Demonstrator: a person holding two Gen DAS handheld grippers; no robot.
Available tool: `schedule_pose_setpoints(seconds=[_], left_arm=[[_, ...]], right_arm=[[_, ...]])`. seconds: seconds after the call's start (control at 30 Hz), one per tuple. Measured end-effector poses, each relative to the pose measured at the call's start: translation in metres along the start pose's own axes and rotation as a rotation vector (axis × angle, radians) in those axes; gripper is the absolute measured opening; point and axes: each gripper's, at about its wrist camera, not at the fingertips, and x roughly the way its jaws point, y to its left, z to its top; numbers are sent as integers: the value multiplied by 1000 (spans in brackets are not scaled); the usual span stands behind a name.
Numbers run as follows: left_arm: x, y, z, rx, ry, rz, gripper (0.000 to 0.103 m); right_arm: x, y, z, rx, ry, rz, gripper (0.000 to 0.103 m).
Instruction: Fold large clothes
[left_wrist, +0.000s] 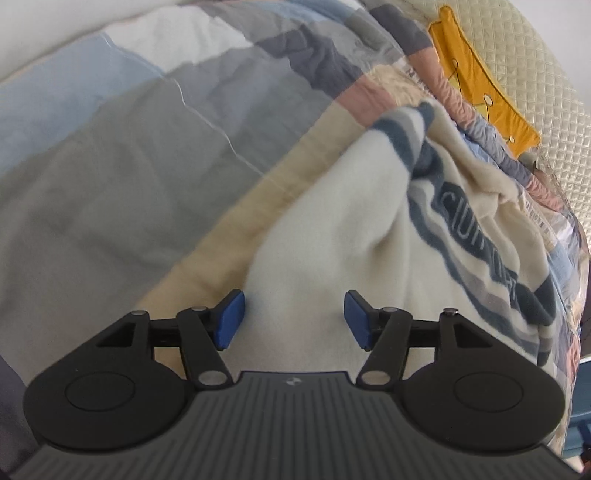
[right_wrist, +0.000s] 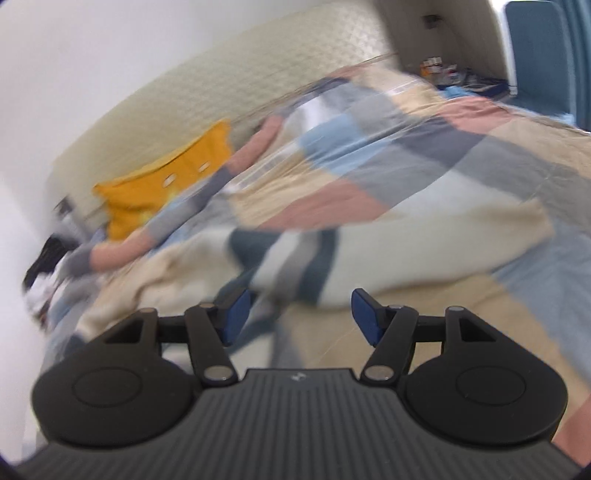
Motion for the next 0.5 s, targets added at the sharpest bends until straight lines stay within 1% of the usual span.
schedule_pose_setpoints(seconds=[0.07, 0.1, 0.13, 0.17, 0.2, 0.27, 0.33, 0.43, 0.5], left_arm=[[2, -1, -4, -6, -14, -6, 64], [4, 0, -5, -16, -15, -24, 60], [7, 0, -5, -26, -9, -25, 50], [9, 0, -6, -35, -2, -16, 28], [11, 0, -5, -44, 5, -18, 19], [9, -3, -1, -45, 1, -12, 15], [1, -5, 10, -32, -12, -22, 14], [-18, -4, 41, -16, -68, -9, 13], [-31, 0, 70, -30, -113, 28, 13]], right_arm=[[-4, 12, -22, -9, 28, 58, 64], [-3, 15, -33, -7, 46, 85, 64], [-1, 17, -44, 0, 67, 103, 65], [4, 19, -52, -4, 94, 118, 65], [12, 23, -60, -25, 132, 139, 65], [27, 28, -67, -58, 184, 161, 65], [35, 36, -72, -103, 210, 171, 65], [37, 40, -78, -133, 220, 176, 65], [38, 39, -84, -154, 231, 179, 65]])
